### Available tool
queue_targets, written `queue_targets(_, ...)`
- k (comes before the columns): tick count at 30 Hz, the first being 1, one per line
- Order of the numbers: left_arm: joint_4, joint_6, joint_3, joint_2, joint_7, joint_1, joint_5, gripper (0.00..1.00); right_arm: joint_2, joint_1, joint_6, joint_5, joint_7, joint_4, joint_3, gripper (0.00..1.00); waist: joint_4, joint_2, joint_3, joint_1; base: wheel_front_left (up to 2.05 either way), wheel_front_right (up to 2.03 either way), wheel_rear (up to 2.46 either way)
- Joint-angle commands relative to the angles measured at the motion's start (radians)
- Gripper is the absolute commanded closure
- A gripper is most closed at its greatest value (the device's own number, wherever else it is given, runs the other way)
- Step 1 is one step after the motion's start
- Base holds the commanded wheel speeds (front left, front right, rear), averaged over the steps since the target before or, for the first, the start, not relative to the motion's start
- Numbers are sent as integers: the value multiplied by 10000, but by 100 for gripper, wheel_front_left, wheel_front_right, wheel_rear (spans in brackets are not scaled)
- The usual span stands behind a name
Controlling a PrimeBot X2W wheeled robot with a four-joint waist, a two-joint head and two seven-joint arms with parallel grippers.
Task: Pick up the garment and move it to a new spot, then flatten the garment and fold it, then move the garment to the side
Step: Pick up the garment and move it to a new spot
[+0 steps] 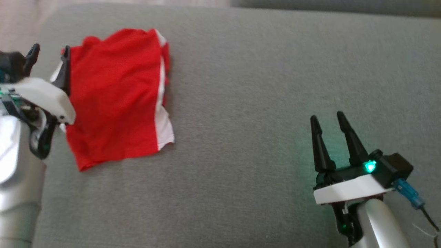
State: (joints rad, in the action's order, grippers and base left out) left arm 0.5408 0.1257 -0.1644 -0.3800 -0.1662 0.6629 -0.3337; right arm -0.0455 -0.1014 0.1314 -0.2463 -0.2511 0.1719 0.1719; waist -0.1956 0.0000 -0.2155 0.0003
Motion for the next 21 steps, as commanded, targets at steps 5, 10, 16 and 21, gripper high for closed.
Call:
queue_targets(5, 1054, 46, -691, -1101, -1017, 1168, -776, 0, -47, -538, -7, 96, -107, -464, 182, 0, 723, 0, -854, -3, 0, 0, 0)
queue_targets(10, 1765, 48, -1510, -1342, -1573, 1456, -1892, 0, -47, -676, -7, 143, -107, -544, 115, 0, 895, 0, -1124, -3, 0, 0, 0)
queue_targets(16, 2018, 48, -2377, -1388, -2102, 1448, -3236, 86, -47, -700, -7, 154, -107, -544, 59, 0, 938, 0, -1142, -3, 0, 0, 0)
queue_targets(21, 1782, 49, -2759, -1686, -1595, 1595, -3701, 100, -47, -711, -7, 135, -107, -503, 21, 0, 922, 0, -1009, -3, 0, 0, 0)
